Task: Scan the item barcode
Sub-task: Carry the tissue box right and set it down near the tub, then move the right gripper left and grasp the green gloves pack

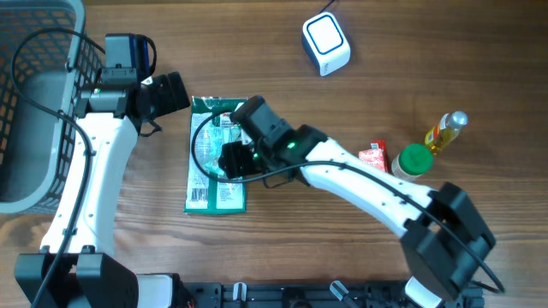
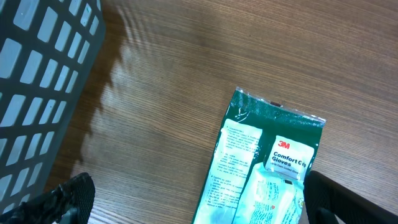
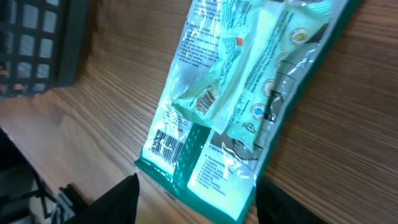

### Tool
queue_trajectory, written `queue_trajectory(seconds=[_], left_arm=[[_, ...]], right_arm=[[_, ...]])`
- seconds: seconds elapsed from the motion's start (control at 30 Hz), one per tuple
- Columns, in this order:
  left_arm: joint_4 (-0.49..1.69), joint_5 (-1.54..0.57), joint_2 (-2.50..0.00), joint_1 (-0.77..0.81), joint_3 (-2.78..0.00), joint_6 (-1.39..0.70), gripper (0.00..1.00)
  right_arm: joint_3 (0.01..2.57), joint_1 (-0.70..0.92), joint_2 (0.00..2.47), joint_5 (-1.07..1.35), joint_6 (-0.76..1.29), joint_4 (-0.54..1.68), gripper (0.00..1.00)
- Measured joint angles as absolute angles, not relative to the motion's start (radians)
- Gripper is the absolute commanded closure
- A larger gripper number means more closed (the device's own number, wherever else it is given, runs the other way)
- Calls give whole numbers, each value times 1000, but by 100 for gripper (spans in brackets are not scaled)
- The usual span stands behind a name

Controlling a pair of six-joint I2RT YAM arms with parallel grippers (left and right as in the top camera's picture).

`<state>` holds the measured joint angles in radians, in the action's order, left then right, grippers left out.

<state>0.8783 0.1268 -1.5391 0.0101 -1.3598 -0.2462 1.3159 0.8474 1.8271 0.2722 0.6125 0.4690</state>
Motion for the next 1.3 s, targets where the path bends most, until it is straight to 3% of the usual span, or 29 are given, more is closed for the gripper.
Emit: queue_trajectory(seconds=[0.13, 0.23, 0.47, 1.13, 1.17, 1.3], left_arm=[[878, 127, -1539, 10, -1360, -246, 0], [878, 127, -1539, 10, -1360, -246, 0], [878, 127, -1539, 10, -1360, -246, 0], [878, 127, -1539, 10, -1360, -246, 0], [878, 127, -1539, 10, -1360, -246, 0], [878, 127, -1539, 10, -1360, -246, 0]], right_arm=[[1316, 876, 1877, 228, 624, 407, 58], [1316, 889, 1921, 169, 630, 367, 61], [1316, 888, 1982, 43, 661, 312, 62], [1316, 888, 2052, 2, 774, 212, 62], [1316, 888, 2052, 2, 775, 212, 65], [1316, 888, 2052, 2, 783, 205, 96]])
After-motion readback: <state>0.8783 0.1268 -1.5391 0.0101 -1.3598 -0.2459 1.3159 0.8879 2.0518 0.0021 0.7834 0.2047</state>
